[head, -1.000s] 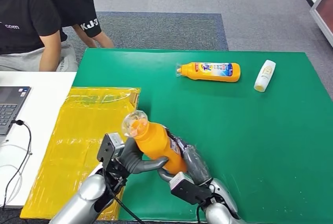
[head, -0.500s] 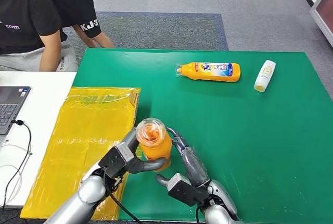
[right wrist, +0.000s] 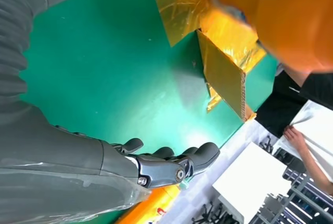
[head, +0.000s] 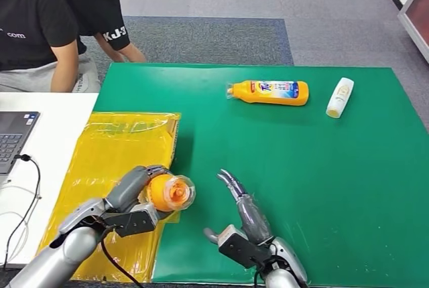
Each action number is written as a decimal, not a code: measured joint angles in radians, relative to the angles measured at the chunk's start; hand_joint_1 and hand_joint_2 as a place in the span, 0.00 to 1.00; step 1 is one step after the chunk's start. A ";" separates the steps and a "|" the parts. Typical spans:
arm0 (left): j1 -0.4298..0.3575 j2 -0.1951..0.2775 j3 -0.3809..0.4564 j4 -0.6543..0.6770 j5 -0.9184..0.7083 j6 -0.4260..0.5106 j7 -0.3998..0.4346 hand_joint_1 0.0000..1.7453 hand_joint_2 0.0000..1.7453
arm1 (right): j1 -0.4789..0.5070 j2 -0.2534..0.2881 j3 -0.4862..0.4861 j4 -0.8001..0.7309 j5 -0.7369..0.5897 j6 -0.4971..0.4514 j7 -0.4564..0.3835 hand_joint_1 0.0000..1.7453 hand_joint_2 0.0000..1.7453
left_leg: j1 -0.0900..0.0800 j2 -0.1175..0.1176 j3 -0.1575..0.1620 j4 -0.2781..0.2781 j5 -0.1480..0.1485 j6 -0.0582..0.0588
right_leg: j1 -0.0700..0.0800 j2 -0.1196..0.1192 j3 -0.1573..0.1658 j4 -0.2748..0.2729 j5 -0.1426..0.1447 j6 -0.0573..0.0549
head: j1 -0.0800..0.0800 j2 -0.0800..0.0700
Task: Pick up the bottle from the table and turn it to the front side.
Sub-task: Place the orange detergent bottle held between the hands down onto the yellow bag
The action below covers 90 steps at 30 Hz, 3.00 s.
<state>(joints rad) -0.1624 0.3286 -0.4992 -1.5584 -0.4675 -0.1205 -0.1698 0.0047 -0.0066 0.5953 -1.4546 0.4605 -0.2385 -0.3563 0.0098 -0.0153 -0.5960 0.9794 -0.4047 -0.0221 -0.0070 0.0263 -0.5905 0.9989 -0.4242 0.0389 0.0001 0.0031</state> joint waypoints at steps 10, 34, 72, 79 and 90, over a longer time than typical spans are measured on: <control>0.011 0.110 0.013 -0.036 -0.141 -0.026 0.043 1.00 1.00 | 0.014 0.020 -0.026 0.000 0.012 0.023 0.018 0.00 1.00 | 0.001 0.000 0.001 0.000 0.003 -0.003 | 0.001 0.000 0.000 0.001 0.002 -0.003 | 0.000 0.000; -0.067 -0.014 0.028 0.115 0.088 -0.072 0.053 1.00 1.00 | -0.015 0.035 -0.038 0.041 -0.005 0.037 0.025 0.00 1.00 | 0.000 -0.007 0.001 0.000 0.005 0.000 | 0.000 -0.008 0.004 0.001 0.002 -0.001 | 0.000 0.000; -0.213 0.127 -0.140 0.211 0.333 -0.322 0.066 1.00 1.00 | -0.099 0.063 -0.008 0.198 -0.099 0.051 0.076 0.00 1.00 | -0.002 -0.013 0.027 -0.006 0.002 -0.005 | -0.002 -0.011 0.028 0.001 -0.003 -0.004 | 0.000 0.000; -0.207 0.153 -0.150 0.201 0.345 -0.313 0.085 1.00 1.00 | -0.105 0.065 -0.003 0.214 -0.101 0.051 0.076 0.00 1.00 | -0.002 -0.011 0.035 -0.012 0.000 -0.008 | -0.002 -0.009 0.033 0.001 -0.005 -0.008 | 0.000 0.000; -0.191 0.098 -0.148 0.247 0.242 -0.178 0.159 0.06 1.00 | -0.104 0.068 -0.001 0.225 -0.096 0.043 0.077 0.00 1.00 | -0.002 -0.009 0.045 -0.020 -0.001 -0.011 | -0.002 -0.006 0.036 0.000 -0.006 -0.013 | 0.000 0.000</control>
<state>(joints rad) -0.3529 0.4270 -0.6468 -1.3111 -0.2257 -0.2989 -0.0110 -0.0989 0.0618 0.5940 -1.2295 0.3642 -0.1954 -0.2790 0.0078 -0.0243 -0.5513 0.9591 -0.4053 -0.0332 -0.0089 0.0200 -0.5545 0.9994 -0.4303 0.0256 -0.0001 0.0031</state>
